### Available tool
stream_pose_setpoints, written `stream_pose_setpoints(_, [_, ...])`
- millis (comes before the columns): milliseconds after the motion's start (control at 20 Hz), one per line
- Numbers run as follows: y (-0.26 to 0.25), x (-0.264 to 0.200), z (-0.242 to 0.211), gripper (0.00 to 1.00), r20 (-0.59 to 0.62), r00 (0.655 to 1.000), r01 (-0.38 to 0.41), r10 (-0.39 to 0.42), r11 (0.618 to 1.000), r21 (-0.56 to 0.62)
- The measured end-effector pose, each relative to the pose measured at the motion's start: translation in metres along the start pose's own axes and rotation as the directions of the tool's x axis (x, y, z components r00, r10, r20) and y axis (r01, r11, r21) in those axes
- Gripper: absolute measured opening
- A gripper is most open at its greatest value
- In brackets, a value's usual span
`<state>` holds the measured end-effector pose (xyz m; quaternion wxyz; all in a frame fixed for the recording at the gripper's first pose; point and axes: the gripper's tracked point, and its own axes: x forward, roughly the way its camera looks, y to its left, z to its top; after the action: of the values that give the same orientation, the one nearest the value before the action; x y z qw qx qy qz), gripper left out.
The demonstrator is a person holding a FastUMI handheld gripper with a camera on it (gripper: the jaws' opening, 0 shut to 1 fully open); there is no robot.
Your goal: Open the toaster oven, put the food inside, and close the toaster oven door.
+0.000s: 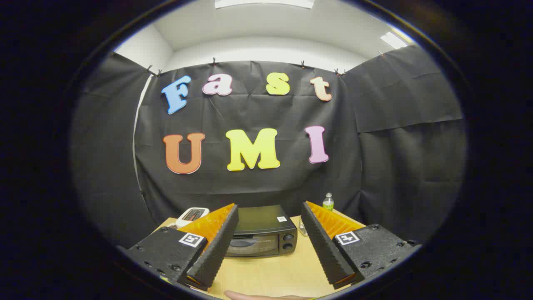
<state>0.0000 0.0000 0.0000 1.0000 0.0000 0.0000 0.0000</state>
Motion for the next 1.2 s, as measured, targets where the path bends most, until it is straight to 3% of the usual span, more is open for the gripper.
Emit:
stream_pose_setpoints(600, [0.012,0.038,-0.033,0.99,-0.03,0.999,-0.039,0.039,0.999,-0.004])
stream_pose_setpoints(800, [0.014,0.065,-0.045,0.99,-0.025,0.999,-0.04,0.04,0.999,-0.005])
stream_pose_setpoints(1200, [0.044,0.145,-0.089,1.0,-0.059,0.99,-0.128,0.125,0.99,-0.054])
